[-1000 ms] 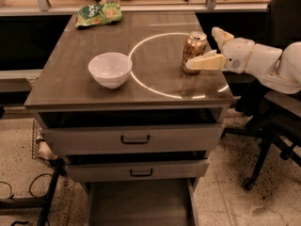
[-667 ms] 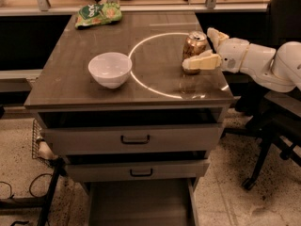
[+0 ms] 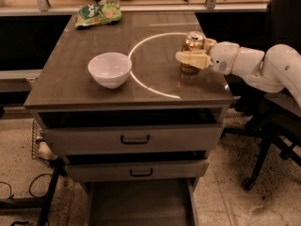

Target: Move orange can near green rice chip bag

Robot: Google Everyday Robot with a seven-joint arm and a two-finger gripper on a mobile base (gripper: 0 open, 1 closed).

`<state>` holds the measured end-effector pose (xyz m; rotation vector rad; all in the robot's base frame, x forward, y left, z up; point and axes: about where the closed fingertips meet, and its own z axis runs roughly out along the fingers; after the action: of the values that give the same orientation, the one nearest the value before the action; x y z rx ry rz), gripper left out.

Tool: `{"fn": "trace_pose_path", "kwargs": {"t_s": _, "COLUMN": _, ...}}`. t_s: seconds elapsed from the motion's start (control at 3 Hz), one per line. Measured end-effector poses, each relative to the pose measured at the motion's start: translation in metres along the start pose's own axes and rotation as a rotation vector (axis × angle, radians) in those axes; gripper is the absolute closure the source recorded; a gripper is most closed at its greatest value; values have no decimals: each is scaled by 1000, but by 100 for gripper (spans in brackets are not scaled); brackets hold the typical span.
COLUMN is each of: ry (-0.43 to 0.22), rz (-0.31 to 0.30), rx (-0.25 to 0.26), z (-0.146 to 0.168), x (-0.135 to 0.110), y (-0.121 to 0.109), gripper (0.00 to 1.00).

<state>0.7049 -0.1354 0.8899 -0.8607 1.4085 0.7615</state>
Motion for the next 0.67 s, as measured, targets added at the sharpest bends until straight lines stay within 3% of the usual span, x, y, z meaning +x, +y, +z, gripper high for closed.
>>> {"fn": "trace_pose_path", "kwargs": {"t_s": 0.33, "ry": -1, "rz": 0, "rx": -5, "z": 3, "x": 0, "y": 2, "gripper": 65}}
{"fn": "trace_pose_path", "kwargs": {"t_s": 0.67, "ry": -2, "rz": 1, "rx": -12, "z": 7, "x": -1, "y": 4, "gripper": 95}}
